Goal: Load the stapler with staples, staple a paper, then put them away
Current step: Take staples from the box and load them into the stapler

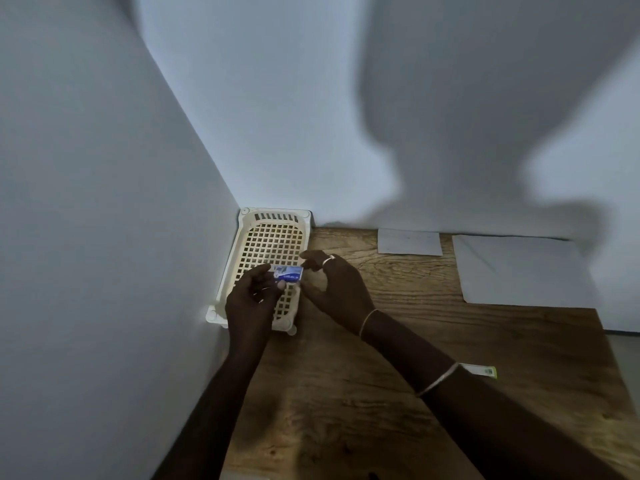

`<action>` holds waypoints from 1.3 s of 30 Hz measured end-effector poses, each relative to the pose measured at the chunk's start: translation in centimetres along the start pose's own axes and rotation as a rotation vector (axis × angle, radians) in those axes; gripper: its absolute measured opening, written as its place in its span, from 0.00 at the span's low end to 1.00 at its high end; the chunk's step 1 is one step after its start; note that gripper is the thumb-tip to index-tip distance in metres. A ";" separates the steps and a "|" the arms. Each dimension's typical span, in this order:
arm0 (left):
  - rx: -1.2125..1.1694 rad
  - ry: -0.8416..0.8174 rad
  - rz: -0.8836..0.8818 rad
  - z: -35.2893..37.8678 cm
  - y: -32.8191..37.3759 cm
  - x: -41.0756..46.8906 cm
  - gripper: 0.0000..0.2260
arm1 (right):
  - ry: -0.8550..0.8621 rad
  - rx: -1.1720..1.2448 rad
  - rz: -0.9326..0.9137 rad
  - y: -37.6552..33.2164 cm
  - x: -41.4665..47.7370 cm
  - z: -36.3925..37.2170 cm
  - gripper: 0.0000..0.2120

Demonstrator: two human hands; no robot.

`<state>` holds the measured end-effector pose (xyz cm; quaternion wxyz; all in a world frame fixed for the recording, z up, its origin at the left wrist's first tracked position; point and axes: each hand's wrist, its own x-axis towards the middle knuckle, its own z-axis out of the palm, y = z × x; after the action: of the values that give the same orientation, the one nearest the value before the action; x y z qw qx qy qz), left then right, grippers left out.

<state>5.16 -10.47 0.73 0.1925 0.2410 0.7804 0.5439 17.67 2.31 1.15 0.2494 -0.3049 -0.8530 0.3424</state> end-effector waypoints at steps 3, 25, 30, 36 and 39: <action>-0.128 -0.044 0.043 1.8 1.3 -1.7 0.15 | 0.051 0.062 -0.010 0.2 -2.0 -3.6 0.20; -0.716 -0.284 0.100 11.0 9.6 -11.6 0.10 | 0.145 0.432 0.015 2.6 -12.1 -19.3 0.13; -0.717 -0.276 0.085 11.8 10.7 -12.6 0.16 | 0.165 0.482 0.047 2.8 -13.3 -20.4 0.07; -0.689 -0.296 0.122 12.2 11.9 -13.8 0.15 | 0.208 0.458 0.130 3.4 -13.9 -21.1 0.03; -0.658 -0.296 0.149 12.3 12.4 -14.1 0.16 | 0.203 0.453 0.140 3.6 -14.3 -21.2 0.04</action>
<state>25.58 -5.83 8.80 0.3305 0.2984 0.5077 0.7375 42.19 3.72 8.95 0.3716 -0.3322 -0.7019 0.5088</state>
